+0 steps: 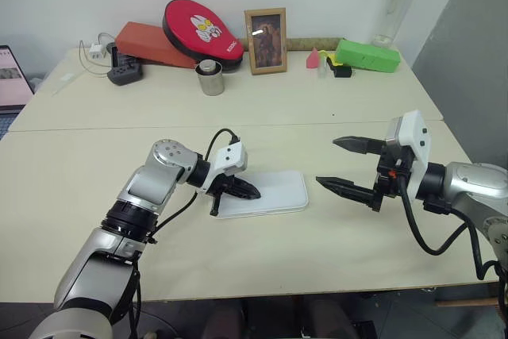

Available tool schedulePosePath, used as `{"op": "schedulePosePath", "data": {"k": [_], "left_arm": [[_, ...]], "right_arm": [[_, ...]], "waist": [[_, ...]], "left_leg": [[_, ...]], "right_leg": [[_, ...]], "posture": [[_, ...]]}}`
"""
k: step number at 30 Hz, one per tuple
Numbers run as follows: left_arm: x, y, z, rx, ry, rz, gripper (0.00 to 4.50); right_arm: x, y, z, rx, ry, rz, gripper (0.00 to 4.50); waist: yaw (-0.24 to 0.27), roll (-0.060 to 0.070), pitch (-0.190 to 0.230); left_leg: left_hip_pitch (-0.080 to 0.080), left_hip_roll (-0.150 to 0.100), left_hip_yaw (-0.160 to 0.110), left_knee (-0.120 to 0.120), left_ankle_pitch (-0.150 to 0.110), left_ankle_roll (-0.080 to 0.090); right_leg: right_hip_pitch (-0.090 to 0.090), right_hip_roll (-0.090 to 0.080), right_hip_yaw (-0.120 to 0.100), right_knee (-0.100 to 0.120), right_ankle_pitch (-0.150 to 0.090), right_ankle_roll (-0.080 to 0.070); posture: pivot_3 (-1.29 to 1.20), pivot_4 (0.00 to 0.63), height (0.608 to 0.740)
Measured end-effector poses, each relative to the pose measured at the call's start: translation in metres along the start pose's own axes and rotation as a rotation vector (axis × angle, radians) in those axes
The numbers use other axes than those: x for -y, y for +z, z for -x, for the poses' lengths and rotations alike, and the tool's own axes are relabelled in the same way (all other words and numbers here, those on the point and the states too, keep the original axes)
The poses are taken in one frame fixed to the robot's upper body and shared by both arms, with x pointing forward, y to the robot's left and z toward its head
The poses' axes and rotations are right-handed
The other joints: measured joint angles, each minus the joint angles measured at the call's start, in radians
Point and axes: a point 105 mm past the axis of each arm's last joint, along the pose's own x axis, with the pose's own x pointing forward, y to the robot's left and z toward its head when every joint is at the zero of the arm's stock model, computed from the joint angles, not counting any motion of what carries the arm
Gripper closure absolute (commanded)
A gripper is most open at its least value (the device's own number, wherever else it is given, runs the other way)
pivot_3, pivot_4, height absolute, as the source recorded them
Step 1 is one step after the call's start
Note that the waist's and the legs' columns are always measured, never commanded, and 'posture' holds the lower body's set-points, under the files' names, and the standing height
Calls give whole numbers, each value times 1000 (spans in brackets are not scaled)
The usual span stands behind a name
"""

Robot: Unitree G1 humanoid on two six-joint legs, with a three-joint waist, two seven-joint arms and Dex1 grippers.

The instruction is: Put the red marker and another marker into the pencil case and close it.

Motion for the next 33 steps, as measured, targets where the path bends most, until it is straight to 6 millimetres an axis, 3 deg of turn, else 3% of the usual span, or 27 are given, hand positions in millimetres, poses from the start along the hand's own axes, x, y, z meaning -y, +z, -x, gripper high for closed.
{"op": "schedulePosePath", "data": {"k": [7, 11, 16, 19, 23, 27, 29, 33], "left_arm": [[-3, 1, 0, 12, 22, 12, 4489], [-10, 6, 10, 73, 83, 96, 3795], [-22, 33, 46, 221, 220, 121, 2877], [-25, 35, 66, 259, 341, 136, 2251], [-28, 21, 90, 281, 498, 195, 1545], [-29, -8, 118, 313, 697, 320, 702], [-28, -11, 122, 320, 737, 334, 277], [-19, -31, 132, 308, 847, 379, 47]], "right_arm": [[-3, -3, 1, -11, 12, -9, 0], [-4, -5, 2, -23, 21, -6, 0], [-4, -6, 3, -29, 29, -6, 0], [-5, -6, 3, -27, 37, -12, 0], [2, -10, 4, -21, 27, -35, 0], [24, -24, 7, -34, -53, -81, 0], [29, -26, 7, -26, -67, -87, 0], [54, -31, 2, 3, -171, -104, 0]], "waist": [[0, 0, 0], [-1, 0, 0], [-1, 0, 0], [-3, 0, 0], [-3, 0, 0], [0, 0, 0], [2, 0, 0], [1, 0, 0]], "left_leg": [[1, 0, 0, 0, 0, 0], [-1, 0, 0, 0, 0, 0], [-1, 0, 0, 0, 0, 0], [0, 1, -1, 0, 0, 0], [0, 1, -1, 0, 0, 0], [0, 1, -1, 0, 0, 0], [0, 1, -1, 0, 0, 0], [0, 0, -1, -1, 0, 0]], "right_leg": [[1, 0, 0, 0, 0, 0], [-1, 0, 0, 0, 0, 0], [-1, 0, 0, 0, 0, 0], [-1, 0, 1, 0, 0, 0], [-1, 0, 2, 0, 0, 0], [-2, 0, 1, 0, 0, 0], [-1, 0, 1, 0, 0, 0], [-1, -2, 2, 0, 0, 0]], "posture": [[0, 150, 740], [0, 150, 740], [0, 150, 740], [0, 150, 740], [0, 150, 740], [0, 150, 740], [0, 150, 740], [0, 150, 740]]}}
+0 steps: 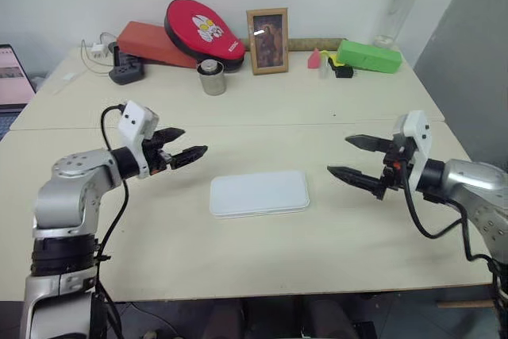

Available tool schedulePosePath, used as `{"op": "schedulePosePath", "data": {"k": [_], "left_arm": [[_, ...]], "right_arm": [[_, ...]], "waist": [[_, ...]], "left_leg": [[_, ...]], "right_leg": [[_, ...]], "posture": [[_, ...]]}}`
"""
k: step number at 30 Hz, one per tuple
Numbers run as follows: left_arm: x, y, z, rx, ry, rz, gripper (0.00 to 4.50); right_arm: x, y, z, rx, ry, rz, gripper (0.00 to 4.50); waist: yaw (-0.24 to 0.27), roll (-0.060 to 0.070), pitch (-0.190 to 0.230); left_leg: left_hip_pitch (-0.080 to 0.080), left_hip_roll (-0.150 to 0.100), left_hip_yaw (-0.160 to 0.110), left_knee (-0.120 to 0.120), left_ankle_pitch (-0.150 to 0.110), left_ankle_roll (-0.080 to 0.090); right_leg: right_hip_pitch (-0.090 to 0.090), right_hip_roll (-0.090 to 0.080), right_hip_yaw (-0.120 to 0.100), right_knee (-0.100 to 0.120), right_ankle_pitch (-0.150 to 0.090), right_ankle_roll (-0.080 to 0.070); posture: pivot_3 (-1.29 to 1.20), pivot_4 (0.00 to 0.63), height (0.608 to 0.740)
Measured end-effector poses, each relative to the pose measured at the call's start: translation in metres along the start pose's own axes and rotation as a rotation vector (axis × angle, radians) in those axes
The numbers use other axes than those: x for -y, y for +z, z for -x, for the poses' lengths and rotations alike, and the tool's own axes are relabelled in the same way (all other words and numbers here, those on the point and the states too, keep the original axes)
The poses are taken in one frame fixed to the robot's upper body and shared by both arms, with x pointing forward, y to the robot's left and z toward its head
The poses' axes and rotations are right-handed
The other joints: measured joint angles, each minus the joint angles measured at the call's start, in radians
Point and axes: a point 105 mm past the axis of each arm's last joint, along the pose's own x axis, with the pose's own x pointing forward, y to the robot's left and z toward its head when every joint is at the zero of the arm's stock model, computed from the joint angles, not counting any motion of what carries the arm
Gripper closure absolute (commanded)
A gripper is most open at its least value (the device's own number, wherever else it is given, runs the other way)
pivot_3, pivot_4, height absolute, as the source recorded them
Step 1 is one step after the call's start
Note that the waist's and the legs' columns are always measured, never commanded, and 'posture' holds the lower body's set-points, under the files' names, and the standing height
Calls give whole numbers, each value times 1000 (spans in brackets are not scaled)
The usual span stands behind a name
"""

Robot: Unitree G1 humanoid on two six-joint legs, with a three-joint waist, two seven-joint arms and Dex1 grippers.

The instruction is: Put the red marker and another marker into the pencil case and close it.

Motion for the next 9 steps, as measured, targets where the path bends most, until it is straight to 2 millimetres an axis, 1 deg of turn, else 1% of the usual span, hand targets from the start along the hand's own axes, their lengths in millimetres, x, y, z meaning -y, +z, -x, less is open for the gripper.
{"op": "schedulePosePath", "data": {"k": [2, 7, 9], "left_arm": [[-10, -11, 10, -10, 82, 16, 47], [-23, -10, 19, 18, 183, -15, 47], [-25, -13, 22, 14, 214, -41, 47]], "right_arm": [[12, -9, -5, 10, -57, -29, 0], [27, -22, -16, 6, -132, -51, 0], [33, -27, -19, -11, -167, -55, 0]], "waist": [[-1, 0, 0], [0, 0, 0], [0, 0, 0]], "left_leg": [[0, 0, 0, 0, 0, 0], [0, 0, 1, 0, 0, 0], [0, 0, 1, 0, 0, 0]], "right_leg": [[0, 0, 0, 0, 0, 0], [0, 0, -1, 1, 0, 0], [0, 0, 0, 0, 0, 0]], "posture": [[0, 150, 740], [0, 150, 740], [0, 150, 740]]}}
